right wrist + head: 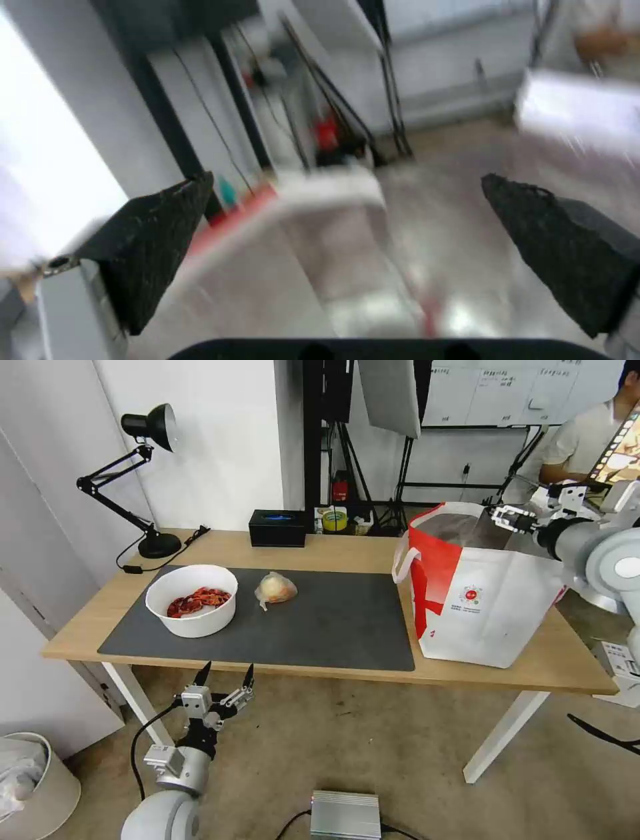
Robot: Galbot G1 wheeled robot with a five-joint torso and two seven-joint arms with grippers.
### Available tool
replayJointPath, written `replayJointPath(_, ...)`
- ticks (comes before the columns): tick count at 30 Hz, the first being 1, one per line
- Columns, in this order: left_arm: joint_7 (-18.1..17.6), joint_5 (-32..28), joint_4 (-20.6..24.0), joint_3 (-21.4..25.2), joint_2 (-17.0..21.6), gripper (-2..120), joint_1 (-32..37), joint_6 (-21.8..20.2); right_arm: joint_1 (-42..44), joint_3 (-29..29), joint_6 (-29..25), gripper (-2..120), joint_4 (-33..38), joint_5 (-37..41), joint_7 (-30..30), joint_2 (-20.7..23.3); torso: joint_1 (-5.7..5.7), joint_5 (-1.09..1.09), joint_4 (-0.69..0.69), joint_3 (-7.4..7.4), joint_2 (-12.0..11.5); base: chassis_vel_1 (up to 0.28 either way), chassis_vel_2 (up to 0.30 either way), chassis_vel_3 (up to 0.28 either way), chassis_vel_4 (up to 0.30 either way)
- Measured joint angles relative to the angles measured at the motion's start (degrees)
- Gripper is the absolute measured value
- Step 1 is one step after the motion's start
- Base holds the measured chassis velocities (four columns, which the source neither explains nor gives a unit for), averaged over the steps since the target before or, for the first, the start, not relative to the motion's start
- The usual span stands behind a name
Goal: Pick up the trash from the table and place it into the takeout bag.
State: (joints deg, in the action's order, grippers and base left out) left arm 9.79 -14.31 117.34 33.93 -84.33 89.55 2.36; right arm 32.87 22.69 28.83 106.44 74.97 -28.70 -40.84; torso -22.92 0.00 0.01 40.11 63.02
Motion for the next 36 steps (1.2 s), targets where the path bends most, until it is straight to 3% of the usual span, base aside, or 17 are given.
replayJointPath(5,-0.02,-0.06,0.01,0.2,-0.08,100,0.01,0.0,6.28,1.14,-13.34,100,3.68,-9.68,10.86,-1.09,0.0,0.01,-0.01,0.0,0.0,0.0,0.0,0.0,0.0)
replayJointPath(13,-0.08,-0.27,0.16,0.57,-0.17,100,0.07,-0.01,11.25,0.24,-21.83,100,6.31,-16.98,17.27,-2.87,0.0,0.0,-0.01,0.0,0.0,0.0,0.0,0.0,0.0)
replayJointPath(15,-0.15,-0.54,0.53,0.94,-0.09,100,0.16,-0.04,13.28,-0.98,-26.42,100,7.47,-21.74,19.31,-4.35,0.0,0.0,0.0,0.0,0.0,0.0,0.0,0.0,0.0)
replayJointPath(25,-1.69,-0.36,0.76,1.62,-0.13,100,0.5,-0.25,20.7,-2.29,-35.04,100,10.45,-33.33,23.0,-8.7,0.01,-0.01,0.0,0.0,0.01,0.0,0.0,0.0,0.0)
replayJointPath(28,-2.44,0.2,0.69,2.04,0.11,100,0.66,-0.3,28.62,-2.06,-38.61,100,10.2,-41.15,24.14,-12.53,0.0,0.0,-0.01,-0.01,0.0,0.0,0.0,0.0,0.0)
replayJointPath(36,-3.13,0.38,0.4,2.16,0.22,100,0.45,-0.34,36.83,-1.79,-42.67,100,8.76,-47.45,23.87,-17.1,0.0,0.01,-0.01,0.0,0.0,0.0,0.0,0.0,0.0)
